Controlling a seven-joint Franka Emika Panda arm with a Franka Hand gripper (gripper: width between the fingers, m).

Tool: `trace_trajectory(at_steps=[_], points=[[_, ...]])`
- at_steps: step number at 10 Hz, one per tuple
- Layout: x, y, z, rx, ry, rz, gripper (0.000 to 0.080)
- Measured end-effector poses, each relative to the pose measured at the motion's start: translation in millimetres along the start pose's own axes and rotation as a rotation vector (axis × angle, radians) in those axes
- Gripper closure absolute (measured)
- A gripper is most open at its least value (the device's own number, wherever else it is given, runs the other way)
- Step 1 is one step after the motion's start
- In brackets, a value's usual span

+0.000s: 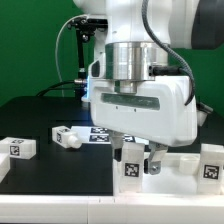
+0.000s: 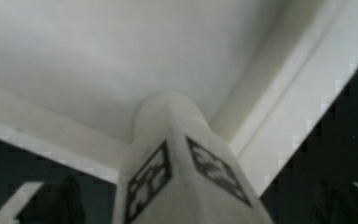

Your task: Assemble square table

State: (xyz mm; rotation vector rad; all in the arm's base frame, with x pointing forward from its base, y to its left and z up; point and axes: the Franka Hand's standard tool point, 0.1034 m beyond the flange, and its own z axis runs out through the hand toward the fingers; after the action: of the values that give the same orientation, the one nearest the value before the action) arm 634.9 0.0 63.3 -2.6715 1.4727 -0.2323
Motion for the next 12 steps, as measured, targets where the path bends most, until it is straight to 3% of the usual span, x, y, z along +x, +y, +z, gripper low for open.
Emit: trace_trajectory(at_steps=[3, 4, 5, 6, 7, 9, 12], points=[[1.4, 1.3, 0.1, -0.009, 0.002, -0.211, 0.015], [2.1, 1.8, -1.1, -0.031, -0.02, -0.441, 0.015], [3.5, 0.6, -2.8, -0.029, -0.027, -0.51, 0.015], [3.5, 1.2, -1.5, -0.03, -0.025, -0.501, 0.0236], [3.6, 1.3, -1.4, -0.03, -0.025, -0.486, 0.0236], [6.3, 3.5, -1.4, -0.035, -0.022, -0.486, 0.0486], [7.9, 6.1, -1.4, -0.055, -0.012, -0.323, 0.0486]])
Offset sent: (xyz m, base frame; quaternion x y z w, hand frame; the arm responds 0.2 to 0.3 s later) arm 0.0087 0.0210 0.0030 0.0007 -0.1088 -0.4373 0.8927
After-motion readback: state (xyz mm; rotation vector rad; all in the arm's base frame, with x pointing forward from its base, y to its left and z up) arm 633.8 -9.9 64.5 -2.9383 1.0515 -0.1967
